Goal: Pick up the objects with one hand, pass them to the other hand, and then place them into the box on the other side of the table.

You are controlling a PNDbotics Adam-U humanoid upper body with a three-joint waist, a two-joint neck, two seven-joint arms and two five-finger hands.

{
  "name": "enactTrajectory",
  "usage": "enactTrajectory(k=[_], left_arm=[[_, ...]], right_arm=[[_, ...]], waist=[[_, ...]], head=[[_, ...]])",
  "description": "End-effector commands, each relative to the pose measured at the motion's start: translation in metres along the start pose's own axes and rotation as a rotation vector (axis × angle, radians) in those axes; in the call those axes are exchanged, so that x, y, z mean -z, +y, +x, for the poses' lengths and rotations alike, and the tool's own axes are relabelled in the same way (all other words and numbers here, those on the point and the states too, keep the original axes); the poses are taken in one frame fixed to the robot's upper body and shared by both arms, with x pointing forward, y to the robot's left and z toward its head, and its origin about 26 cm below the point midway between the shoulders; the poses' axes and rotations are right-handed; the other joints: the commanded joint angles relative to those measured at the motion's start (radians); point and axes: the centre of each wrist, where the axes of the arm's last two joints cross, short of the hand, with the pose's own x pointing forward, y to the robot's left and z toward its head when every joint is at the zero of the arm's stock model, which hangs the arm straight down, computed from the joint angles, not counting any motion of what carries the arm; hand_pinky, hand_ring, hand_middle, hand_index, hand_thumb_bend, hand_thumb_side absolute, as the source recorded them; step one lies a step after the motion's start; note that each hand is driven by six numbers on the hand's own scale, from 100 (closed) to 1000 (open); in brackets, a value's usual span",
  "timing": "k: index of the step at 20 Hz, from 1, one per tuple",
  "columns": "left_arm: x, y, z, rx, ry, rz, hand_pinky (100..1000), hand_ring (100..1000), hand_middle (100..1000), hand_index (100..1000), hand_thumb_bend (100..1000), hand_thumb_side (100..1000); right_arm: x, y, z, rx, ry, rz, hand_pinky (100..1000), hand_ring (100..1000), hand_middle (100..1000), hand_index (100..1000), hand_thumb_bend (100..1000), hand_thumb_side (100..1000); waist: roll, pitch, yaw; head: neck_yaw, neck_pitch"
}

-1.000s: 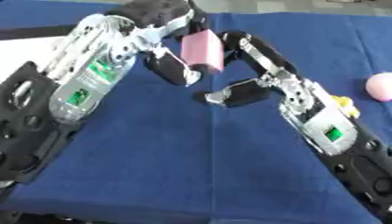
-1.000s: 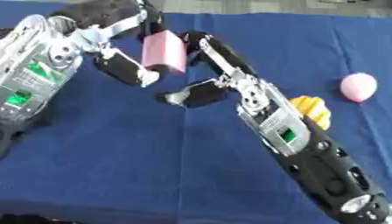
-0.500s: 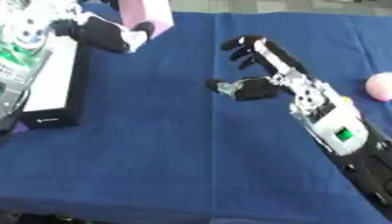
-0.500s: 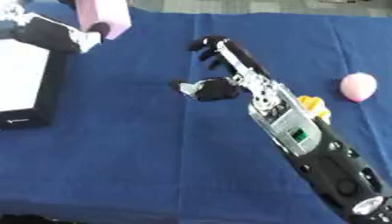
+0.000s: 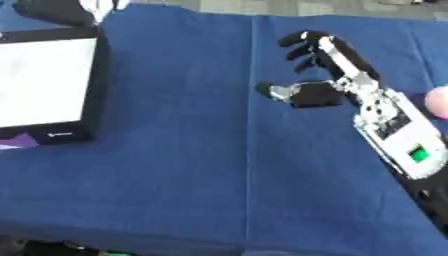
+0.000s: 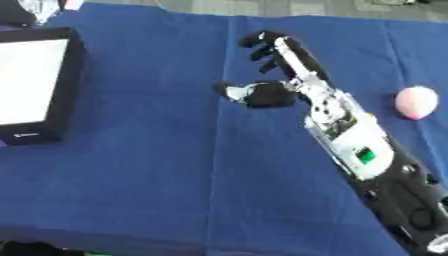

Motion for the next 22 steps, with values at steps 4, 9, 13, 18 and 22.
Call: enactTrajectory(k=[4, 9, 13, 18, 22], left_arm=[[0.005, 0.018, -0.046, 0.065, 0.17, 0.053, 653, 580, 389, 422, 100, 187], [0.014, 0.007, -0.08, 0.078, 0.305, 0.03, 659, 575, 395, 425, 100, 197], [0.019, -0.004, -0.106, 0.091, 0.398, 0.007, 665, 580, 400, 429, 100, 202], [0.021, -0.016, -0.129, 0.107, 0.471, -0.024, 670, 586, 406, 433, 100, 207], [0.021, -0.022, -0.14, 0.122, 0.509, -0.043, 676, 592, 411, 438, 100, 211]], right_arm=[[-0.006, -0.031, 0.012, -0.022, -0.028, -0.108, 656, 750, 763, 762, 564, 257], [-0.007, -0.051, 0.015, -0.014, -0.039, -0.183, 653, 750, 763, 761, 561, 255], [-0.008, -0.065, 0.017, -0.014, -0.048, -0.245, 652, 747, 759, 759, 558, 244], [-0.009, -0.075, 0.02, -0.012, -0.059, -0.3, 650, 744, 757, 756, 565, 234], [-0.009, -0.079, 0.021, -0.009, -0.067, -0.329, 650, 743, 755, 755, 566, 228]], waist=[[0.001, -0.019, -0.007], [0.003, -0.014, -0.011], [0.002, -0.01, -0.016], [-0.001, -0.003, -0.023], [-0.004, 0.002, -0.026]], head=[[0.062, 0.005], [0.087, -0.003], [0.096, -0.005], [0.103, 0.001], [0.103, -0.004]])
